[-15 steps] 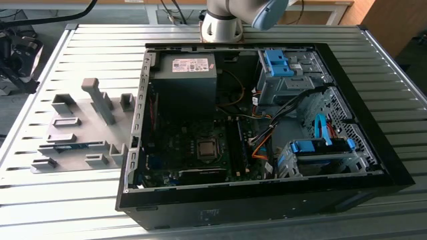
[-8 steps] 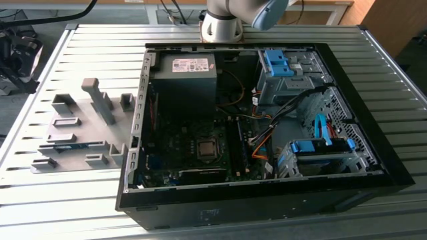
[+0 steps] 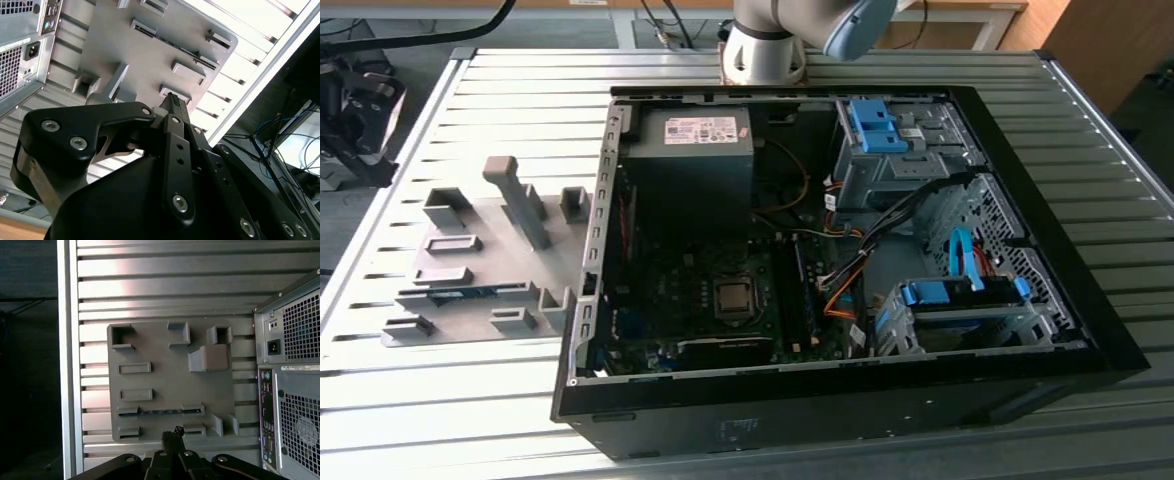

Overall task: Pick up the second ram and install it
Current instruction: 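Pick up the second ram and move it above second insertion slot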

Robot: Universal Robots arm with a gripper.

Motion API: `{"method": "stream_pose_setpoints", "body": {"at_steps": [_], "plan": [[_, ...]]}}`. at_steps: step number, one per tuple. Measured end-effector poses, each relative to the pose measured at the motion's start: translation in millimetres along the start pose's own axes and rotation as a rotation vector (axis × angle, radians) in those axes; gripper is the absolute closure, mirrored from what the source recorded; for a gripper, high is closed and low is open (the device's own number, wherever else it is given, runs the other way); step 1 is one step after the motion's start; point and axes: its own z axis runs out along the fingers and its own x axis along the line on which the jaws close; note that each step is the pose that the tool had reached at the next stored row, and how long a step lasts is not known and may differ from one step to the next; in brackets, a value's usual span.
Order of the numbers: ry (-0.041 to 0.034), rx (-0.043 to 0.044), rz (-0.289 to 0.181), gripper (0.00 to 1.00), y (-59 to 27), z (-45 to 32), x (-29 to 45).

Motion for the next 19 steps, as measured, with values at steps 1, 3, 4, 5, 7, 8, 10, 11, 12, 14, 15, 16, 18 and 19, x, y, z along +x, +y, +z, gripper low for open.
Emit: {"method": "stream_pose_setpoints", "body": {"at_steps": [1,3,4,5,7,8,10,11,12,14,15,16,18,19], "plan": [[0.0007,-0.0001,-0.018,0.9,0.0,0.1,0.0],[0.0023,-0.0003,-0.053,0.9,0.0,0.3,0.1],[0.0029,-0.0005,-0.068,0.9,0.0,0.3,0.1],[0.0035,-0.0005,-0.083,0.9,0.0,0.4,0.1],[0.0048,-0.0007,-0.114,0.9,0.0,0.6,0.2],[0.0056,-0.0009,-0.132,0.9,-0.1,0.7,0.3],[0.007,-0.0012,-0.165,0.9,-0.1,1.0,0.3],[0.0078,-0.0014,-0.182,0.9,-0.1,1.1,0.3],[0.0085,-0.0016,-0.198,0.9,-0.1,1.3,0.4],[0.0099,-0.0019,-0.232,0.9,-0.1,1.6,0.4],[0.0107,-0.0021,-0.249,0.9,-0.1,1.8,0.4],[0.0114,-0.0022,-0.266,0.9,-0.1,1.9,0.5],[0.0128,-0.0026,-0.298,0.9,-0.1,2.3,0.5],[0.0135,-0.0027,-0.315,0.9,-0.1,2.4,0.5]]}}
